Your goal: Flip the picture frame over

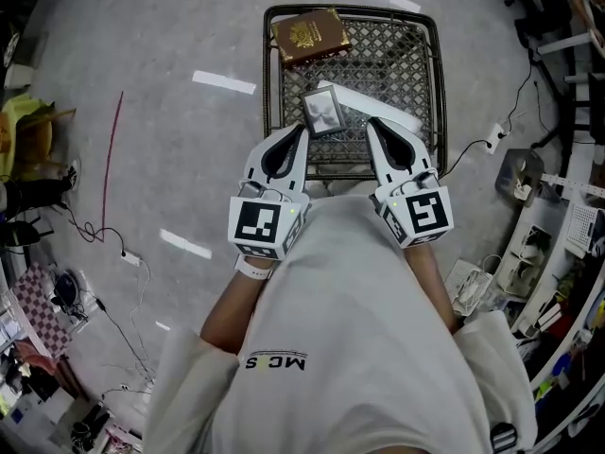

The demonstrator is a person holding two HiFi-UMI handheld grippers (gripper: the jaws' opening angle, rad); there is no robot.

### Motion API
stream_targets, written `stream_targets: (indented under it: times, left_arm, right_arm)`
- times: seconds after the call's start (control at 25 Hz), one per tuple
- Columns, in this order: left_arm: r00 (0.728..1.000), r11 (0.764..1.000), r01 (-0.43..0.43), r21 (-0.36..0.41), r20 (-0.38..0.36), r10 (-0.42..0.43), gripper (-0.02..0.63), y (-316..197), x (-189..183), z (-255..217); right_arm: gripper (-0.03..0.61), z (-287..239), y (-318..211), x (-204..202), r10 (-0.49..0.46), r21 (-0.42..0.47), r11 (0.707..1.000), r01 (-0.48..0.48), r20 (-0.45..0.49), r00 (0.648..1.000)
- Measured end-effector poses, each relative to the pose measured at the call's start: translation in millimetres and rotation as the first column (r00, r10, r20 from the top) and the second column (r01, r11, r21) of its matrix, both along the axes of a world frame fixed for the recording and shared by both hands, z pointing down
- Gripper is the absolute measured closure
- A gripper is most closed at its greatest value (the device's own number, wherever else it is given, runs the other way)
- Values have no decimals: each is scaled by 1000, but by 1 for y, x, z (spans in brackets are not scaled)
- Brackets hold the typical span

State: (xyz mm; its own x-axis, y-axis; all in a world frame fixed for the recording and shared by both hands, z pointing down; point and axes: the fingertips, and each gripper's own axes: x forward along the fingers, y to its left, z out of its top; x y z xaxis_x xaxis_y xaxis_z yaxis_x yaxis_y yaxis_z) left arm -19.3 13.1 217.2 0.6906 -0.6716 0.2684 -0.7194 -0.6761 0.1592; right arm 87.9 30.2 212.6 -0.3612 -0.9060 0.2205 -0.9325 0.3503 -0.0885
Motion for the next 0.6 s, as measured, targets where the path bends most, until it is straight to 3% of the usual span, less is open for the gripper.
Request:
stream_targets:
  times: [0.6]
  left_arm:
    - [1000,1000,-6,-14,11,6,589,6,6,4]
  right_arm:
    - [551,-2,2,7,12,12,1000,-12,-6,1000]
